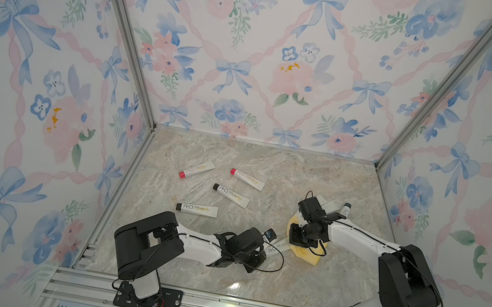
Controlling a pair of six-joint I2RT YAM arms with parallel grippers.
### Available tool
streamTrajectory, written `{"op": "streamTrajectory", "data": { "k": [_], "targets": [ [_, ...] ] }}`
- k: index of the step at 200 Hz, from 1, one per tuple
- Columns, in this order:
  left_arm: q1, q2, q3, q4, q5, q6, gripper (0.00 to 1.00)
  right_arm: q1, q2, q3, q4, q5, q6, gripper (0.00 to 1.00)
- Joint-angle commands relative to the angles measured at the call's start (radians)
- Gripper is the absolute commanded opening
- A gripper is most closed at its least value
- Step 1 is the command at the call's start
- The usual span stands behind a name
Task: Wipe the surface of the toothpaste tube
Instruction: Wipe the dirt from the toothpaste tube, then move the toothpaste to the center of the board.
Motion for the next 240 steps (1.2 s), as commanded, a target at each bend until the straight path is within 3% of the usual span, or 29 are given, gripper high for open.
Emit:
{"op": "streamTrajectory", "data": {
  "k": [1,39,70,115,176,240],
  "targets": [
    [-0.004,0.001,-0.014,-0.039,-0.016,0.000,0.26,0.030,0.032,-0.024,-0.062,0.019,0.014,0.13],
    [-0.003,0.010,-0.002,-0.041,-0.014,-0.001,0.26,0.125,-0.001,-0.037,0.015,-0.175,0.098,0.13],
    [-0.003,0.008,-0.003,-0.041,-0.019,0.000,0.26,0.162,-0.024,-0.064,0.053,-0.240,0.133,0.13],
    [-0.002,0.006,-0.013,-0.044,-0.039,-0.011,0.26,0.052,-0.069,-0.122,0.007,-0.134,0.099,0.13],
    [0.053,0.043,0.013,-0.062,-0.025,-0.023,0.28,-0.190,-0.279,-0.210,-0.075,-0.037,0.049,0.13],
    [0.173,0.160,0.188,-0.148,-0.029,0.003,0.28,-0.212,-0.340,-0.244,-0.068,-0.038,0.053,0.14]
  ]
}}
